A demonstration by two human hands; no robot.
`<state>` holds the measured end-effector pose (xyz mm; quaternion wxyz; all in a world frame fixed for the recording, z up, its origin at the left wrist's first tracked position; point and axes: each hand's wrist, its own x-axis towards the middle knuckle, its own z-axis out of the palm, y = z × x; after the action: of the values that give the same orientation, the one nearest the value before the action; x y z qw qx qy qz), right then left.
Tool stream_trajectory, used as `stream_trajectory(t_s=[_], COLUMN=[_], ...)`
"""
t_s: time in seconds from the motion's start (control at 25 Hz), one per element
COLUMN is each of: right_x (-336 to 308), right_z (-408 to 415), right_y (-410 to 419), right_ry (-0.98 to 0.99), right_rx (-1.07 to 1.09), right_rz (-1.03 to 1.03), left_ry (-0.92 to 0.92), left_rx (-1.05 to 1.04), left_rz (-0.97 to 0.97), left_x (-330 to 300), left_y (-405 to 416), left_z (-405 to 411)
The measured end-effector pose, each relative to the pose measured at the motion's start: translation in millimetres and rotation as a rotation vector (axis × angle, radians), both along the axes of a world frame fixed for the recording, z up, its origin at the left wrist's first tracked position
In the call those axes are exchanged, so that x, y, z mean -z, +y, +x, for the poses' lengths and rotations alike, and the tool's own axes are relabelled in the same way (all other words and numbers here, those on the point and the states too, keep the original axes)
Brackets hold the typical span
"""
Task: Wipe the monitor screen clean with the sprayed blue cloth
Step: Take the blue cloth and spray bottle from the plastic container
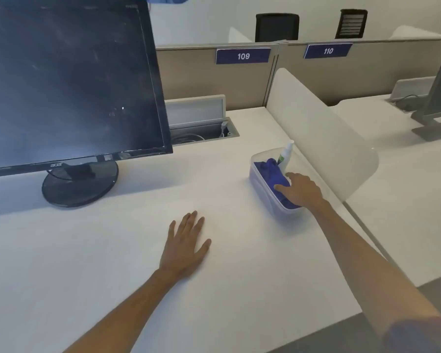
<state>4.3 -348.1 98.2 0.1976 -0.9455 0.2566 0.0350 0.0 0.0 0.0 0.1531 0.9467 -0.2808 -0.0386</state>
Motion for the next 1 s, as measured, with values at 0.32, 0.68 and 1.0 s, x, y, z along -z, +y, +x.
stream_trajectory(t_s=[0.32, 0.68, 1.0], right_x=[6.8, 10.1, 2.3], right_z=[15.6, 19.6, 31.2], right_y=[8.2, 10.3, 7.9], right_ry=[0.078, -0.006, 0.082], right_rx=[0.117, 0.083, -0.384], right_rz=[0.092, -0.221, -0.598], left_ry=[-0.040, -0.038, -0.036], left_rx=[-0.006, -0.020, -0.019], left_rz=[0.032, 0.032, 0.039], left_x=[1.7, -2.3, -5.2], left_y=[-0.2, -1.9, -1.9], left_z=[7.2, 5.0, 5.9])
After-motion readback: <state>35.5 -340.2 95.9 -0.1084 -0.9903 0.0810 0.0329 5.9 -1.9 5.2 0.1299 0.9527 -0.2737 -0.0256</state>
